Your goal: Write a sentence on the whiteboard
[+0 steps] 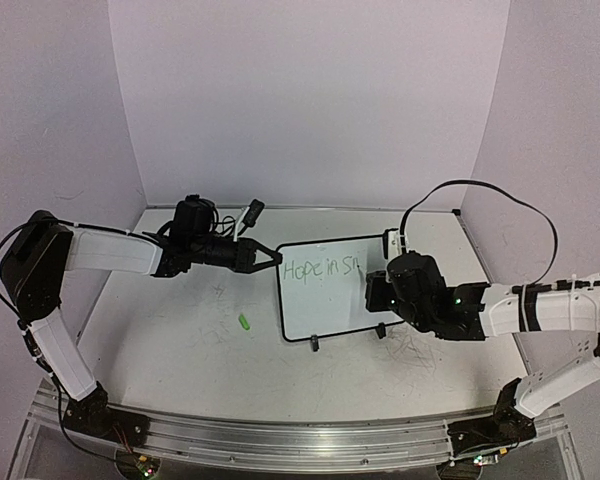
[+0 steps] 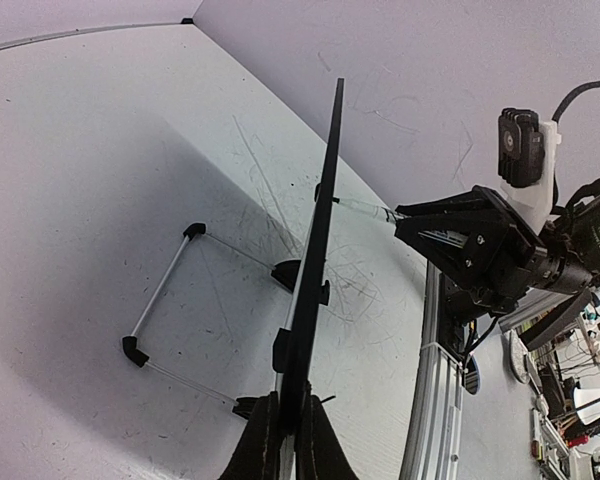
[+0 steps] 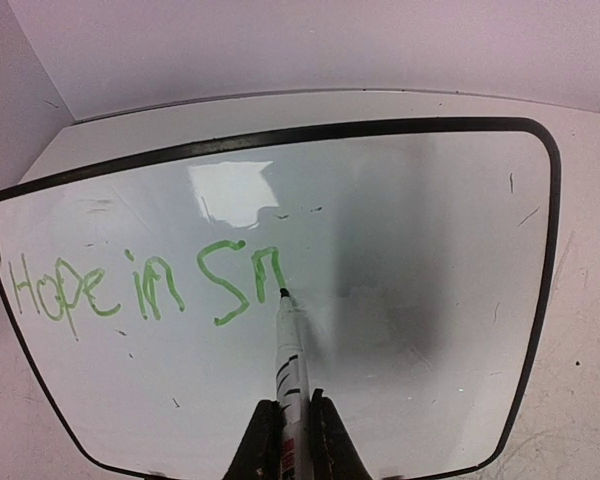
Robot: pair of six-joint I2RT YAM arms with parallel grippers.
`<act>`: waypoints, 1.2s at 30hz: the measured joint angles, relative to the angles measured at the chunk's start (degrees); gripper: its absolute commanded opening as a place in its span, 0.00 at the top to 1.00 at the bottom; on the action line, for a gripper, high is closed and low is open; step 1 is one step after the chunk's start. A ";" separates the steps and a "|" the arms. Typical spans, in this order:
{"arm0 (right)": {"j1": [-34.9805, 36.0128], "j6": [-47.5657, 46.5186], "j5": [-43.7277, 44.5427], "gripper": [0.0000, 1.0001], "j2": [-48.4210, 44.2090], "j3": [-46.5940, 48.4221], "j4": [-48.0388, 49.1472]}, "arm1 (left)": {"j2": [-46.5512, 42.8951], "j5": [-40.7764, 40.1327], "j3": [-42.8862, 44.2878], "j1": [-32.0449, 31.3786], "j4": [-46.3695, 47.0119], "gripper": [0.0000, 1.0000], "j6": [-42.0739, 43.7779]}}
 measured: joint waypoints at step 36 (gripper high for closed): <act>-1.01 -3.74 1.21 1.00 0.81 2.51 0.47 | -0.31 -0.04 -0.02 0.00 0.00 1.00 -0.02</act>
